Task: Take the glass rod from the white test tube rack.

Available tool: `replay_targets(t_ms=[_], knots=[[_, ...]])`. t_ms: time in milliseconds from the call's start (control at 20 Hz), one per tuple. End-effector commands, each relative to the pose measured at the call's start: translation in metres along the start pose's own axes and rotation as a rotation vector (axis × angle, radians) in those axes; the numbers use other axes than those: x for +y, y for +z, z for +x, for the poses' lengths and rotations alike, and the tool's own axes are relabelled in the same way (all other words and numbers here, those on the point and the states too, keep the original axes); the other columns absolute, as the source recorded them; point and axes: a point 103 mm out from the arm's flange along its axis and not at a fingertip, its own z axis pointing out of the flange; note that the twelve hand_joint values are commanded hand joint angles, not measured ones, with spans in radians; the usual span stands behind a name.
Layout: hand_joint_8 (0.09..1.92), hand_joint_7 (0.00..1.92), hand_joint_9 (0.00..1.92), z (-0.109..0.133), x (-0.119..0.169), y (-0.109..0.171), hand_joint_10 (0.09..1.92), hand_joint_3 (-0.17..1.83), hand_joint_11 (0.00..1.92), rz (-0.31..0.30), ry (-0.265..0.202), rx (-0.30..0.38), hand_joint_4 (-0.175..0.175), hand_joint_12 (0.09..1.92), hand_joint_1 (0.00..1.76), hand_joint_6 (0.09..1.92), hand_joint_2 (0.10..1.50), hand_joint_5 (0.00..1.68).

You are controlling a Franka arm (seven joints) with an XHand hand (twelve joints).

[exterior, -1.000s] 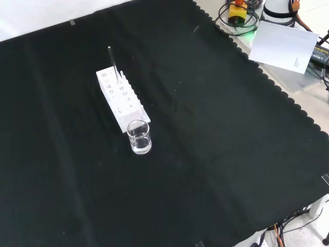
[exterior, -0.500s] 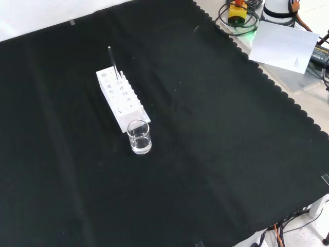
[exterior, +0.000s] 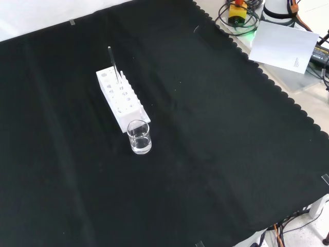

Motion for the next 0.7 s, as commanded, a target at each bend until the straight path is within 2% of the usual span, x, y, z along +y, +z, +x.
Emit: replay_targets(t_ms=[50, 350, 700], knots=[[0.59, 0.00, 0.12, -0.011, 0.053, 0.028, 0.81, 0.22, 0.00, 0.021, -0.005, 0.008, -0.116, 1.29, 0.49, 0.09, 0.99, 0.08], [0.73, 0.04, 0.22, -0.010, 0.090, 0.047, 0.81, 0.24, 0.00, 0.029, -0.043, 0.016, -0.121, 1.34, 0.53, 0.09, 0.99, 0.18], [0.76, 0.07, 0.27, 0.000, 0.136, 0.070, 0.81, 0.26, 0.00, 0.061, -0.069, 0.012, -0.125, 1.38, 0.53, 0.09, 1.01, 0.25]])
